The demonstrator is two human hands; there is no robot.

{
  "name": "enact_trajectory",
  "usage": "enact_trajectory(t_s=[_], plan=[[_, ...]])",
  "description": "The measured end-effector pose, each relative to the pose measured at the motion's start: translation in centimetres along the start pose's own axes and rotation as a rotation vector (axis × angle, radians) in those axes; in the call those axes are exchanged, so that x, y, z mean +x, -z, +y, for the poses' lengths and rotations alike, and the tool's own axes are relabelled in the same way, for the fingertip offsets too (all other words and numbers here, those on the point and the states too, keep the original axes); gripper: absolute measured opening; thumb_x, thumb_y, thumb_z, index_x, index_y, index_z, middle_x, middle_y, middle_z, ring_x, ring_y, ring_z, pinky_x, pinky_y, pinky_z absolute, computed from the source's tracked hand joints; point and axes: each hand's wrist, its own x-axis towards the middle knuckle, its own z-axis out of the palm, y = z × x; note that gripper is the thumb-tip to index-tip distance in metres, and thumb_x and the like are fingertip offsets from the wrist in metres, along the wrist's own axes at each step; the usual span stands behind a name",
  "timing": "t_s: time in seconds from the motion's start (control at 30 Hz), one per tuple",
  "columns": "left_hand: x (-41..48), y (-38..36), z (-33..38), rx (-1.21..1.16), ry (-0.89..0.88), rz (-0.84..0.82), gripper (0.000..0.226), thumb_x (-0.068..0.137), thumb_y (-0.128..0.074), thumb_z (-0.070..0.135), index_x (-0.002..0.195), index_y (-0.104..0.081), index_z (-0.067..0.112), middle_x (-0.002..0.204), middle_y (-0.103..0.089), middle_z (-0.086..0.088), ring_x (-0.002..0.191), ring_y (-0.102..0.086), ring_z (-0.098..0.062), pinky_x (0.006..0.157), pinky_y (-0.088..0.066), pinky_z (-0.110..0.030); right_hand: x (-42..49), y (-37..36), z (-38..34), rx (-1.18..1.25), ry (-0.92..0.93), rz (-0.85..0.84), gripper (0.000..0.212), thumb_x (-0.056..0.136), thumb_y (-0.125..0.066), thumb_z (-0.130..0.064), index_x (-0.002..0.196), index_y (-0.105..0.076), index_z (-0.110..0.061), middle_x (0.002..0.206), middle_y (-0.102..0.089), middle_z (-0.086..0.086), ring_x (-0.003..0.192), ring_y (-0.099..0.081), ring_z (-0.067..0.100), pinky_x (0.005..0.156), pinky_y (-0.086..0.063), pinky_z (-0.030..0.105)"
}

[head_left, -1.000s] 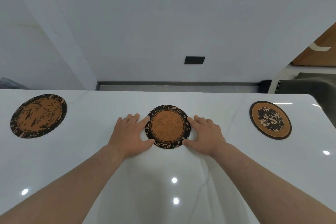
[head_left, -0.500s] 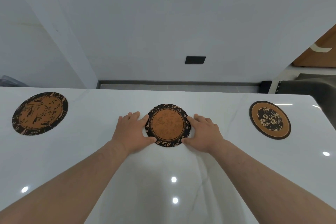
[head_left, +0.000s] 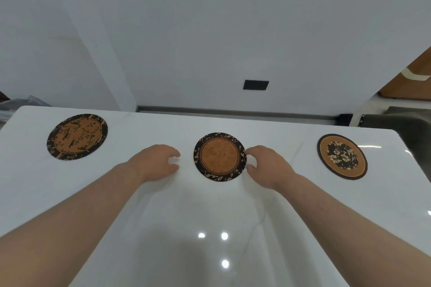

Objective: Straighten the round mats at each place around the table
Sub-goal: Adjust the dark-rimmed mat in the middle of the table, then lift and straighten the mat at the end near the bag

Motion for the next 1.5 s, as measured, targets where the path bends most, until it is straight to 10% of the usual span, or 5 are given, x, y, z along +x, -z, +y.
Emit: enact_trajectory(t_s=[0.43,0.7,1.07,1.5], plan=[[-9.9,5.7,-4.1,-0.037,0.028,0.110,0.046,0.092,-0.051,0.043,0.136,-0.047,0.030,0.145,-0.044,0.009,0.130,-0.042,-0.012,0.107,-0.034,-0.030,-3.7,3.9,-11.1,0.017,0.086,0.053,0.035,0.088,-0.053,-0.026,0.123,-0.056,-0.024,0.122,-0.057,-0.004,0.109,-0.054,0.020,0.086,-0.045,0.031],[-17.6,7.0,-10.0,-0.077,0.033,0.184,0.049,0.090,-0.054,0.046,0.135,-0.049,0.026,0.143,-0.046,0.010,0.125,-0.047,-0.012,0.104,-0.035,-0.028,-7.8,2.7,-18.9,-0.074,0.125,0.096,0.008,0.074,-0.042,-0.019,0.066,-0.043,-0.020,0.068,-0.050,-0.006,0.066,-0.048,0.018,0.053,-0.038,0.030],[-28.7,7.3,-17.5,-0.102,0.024,0.294,0.057,0.085,-0.057,0.054,0.136,-0.048,0.029,0.143,-0.047,0.009,0.125,-0.046,-0.012,0.102,-0.034,-0.027,-14.7,-1.7,-28.4,-0.106,0.082,0.142,0.053,0.088,-0.056,-0.035,0.138,-0.045,-0.021,0.151,-0.033,0.005,0.138,-0.029,0.023,0.109,-0.033,0.039],[-37.4,10.4,-24.9,-0.051,0.051,0.339,0.060,0.086,-0.056,0.053,0.139,-0.045,0.026,0.146,-0.043,0.007,0.133,-0.039,-0.014,0.106,-0.031,-0.030,-17.9,-3.1,-38.5,-0.172,0.130,0.162,0.054,0.090,-0.052,-0.036,0.141,-0.040,-0.022,0.145,-0.043,-0.002,0.132,-0.038,0.021,0.102,-0.038,0.037]])
